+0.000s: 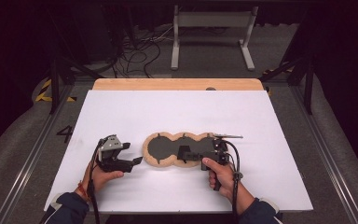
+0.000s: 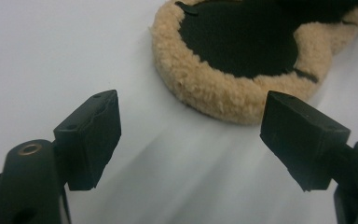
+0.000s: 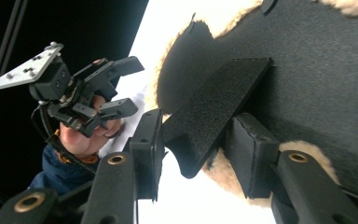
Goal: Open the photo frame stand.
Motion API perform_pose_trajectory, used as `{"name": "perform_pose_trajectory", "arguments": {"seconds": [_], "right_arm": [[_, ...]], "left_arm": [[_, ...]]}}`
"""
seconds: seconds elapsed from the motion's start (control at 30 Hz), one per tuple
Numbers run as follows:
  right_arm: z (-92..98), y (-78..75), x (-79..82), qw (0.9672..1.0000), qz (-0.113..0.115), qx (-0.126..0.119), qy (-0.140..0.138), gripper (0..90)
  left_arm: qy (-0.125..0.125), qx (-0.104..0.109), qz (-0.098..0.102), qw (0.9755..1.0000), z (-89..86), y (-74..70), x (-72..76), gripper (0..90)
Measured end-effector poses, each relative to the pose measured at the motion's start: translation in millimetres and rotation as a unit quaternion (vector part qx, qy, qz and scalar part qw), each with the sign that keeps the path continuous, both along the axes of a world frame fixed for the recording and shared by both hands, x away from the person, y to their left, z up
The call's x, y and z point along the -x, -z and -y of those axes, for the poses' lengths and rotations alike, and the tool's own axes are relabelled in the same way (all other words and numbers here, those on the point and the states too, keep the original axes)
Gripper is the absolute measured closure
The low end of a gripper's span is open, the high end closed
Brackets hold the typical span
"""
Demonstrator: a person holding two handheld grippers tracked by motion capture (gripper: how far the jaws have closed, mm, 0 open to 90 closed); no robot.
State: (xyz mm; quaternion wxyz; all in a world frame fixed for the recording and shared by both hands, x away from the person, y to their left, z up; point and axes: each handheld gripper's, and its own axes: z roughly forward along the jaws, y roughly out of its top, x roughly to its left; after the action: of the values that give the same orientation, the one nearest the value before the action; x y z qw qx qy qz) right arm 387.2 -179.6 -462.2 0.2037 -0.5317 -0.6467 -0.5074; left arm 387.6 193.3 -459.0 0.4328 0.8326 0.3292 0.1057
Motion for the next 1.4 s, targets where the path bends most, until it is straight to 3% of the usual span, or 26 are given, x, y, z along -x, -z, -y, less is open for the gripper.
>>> {"name": "perform_pose_trajectory", "arguments": {"seconds": [0.1,0.2,0.27,0.47,0.63,0.73,0.87,1.03,1.17,1.27,1.4], "right_arm": [[-2.2,2.4,-2.2,0.9999,-0.01,-0.013,0.004,57.4],[-1.5,3.9,-3.4,0.9998,-0.011,-0.015,0.002,58.2],[-2.5,3.0,-2.4,0.9999,-0.007,-0.009,0.003,58.8],[-2.3,2.6,-2.0,0.9999,0.01,0.005,-0.011,63.8],[-1.3,3.9,-2.9,0.9997,0.018,0.003,-0.019,65.2],[-1.6,3.2,-2.6,0.9993,0.026,0.01,-0.024,66.1],[-3.3,0.5,-1.1,0.998,0.046,0.027,-0.033,66.3],[-5.3,-2.6,1.4,0.9952,0.071,0.052,-0.043,66.7],[-5.5,-4.2,3.9,0.993,0.085,0.066,-0.05,66.9],[-6.0,-5.9,6.9,0.9891,0.106,0.084,-0.059,69.0],[-5.5,-6.5,9.4,0.9858,0.122,0.094,-0.067,70.7]], "left_arm": [[0.009,0.014,-0.03,0.9994,5.8,1.2,-10.2,18.5],[0.01,0.008,-0.04,0.9991,10.5,3.4,-16.2,17.6],[0.012,0.017,-0.053,0.9984,12.2,4.4,-20.8,16.6],[0.008,0.026,-0.068,0.9973,15.9,5.1,-29.4,14.7],[0.025,0.028,-0.067,0.9971,19.1,6.0,-32.4,13.3],[0.031,0.045,-0.082,0.9952,19.0,7.4,-32.9,16.6],[0.058,0.054,-0.096,0.9922,23.5,7.7,-32.7,19.3],[0.073,0.048,-0.09,0.9921,31.0,2.5,-33.6,25.6],[0.073,0.065,-0.083,0.9917,26.3,-1.3,-32.2,31.2],[0.078,0.07,-0.06,0.9927,22.2,-6.8,-28.3,39.8],[0.084,0.077,-0.047,0.9924,18.5,-10.4,-23.4,45.5]]}}
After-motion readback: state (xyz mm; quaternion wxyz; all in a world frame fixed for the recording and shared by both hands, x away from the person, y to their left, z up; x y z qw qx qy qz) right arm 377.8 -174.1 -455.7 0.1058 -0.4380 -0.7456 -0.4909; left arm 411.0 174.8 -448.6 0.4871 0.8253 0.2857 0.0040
